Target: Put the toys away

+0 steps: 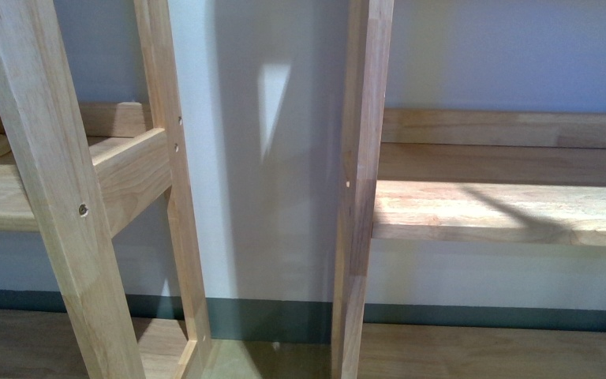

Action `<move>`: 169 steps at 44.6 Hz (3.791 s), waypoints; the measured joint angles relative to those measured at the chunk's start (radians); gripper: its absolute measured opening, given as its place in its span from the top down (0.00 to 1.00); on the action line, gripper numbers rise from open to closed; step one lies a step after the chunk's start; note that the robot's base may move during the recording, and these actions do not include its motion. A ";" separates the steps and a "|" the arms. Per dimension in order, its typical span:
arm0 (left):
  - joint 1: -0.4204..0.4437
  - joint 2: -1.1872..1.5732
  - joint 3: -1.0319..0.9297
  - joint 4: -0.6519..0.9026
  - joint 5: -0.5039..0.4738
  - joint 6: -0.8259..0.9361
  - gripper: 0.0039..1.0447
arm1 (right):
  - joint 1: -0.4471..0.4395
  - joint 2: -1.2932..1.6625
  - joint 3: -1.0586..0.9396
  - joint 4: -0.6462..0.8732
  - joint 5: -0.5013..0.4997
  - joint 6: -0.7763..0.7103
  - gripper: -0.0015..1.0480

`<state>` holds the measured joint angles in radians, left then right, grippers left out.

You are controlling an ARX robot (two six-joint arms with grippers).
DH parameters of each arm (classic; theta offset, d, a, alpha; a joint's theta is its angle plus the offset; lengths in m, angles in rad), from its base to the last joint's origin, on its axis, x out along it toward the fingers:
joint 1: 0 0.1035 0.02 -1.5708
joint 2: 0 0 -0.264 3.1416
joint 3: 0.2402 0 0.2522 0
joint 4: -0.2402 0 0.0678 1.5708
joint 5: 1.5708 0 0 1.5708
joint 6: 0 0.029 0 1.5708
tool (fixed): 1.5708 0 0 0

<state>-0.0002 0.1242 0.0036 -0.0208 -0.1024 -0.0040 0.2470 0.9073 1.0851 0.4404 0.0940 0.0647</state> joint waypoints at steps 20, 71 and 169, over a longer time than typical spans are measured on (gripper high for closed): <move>0.000 0.000 0.000 0.000 0.000 0.000 0.06 | -0.235 -0.443 -0.573 -0.146 -0.250 0.023 0.06; 0.000 0.000 0.000 0.000 0.000 0.000 0.06 | -0.247 -0.838 -1.005 -0.456 -0.095 -0.062 0.97; 0.000 0.000 0.000 0.000 0.000 0.000 0.06 | -0.247 -0.903 -1.076 -0.444 -0.095 -0.065 0.14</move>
<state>-0.0002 0.1242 0.0036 -0.0208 -0.1024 -0.0040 0.0002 0.0044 0.0090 -0.0032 -0.0010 -0.0002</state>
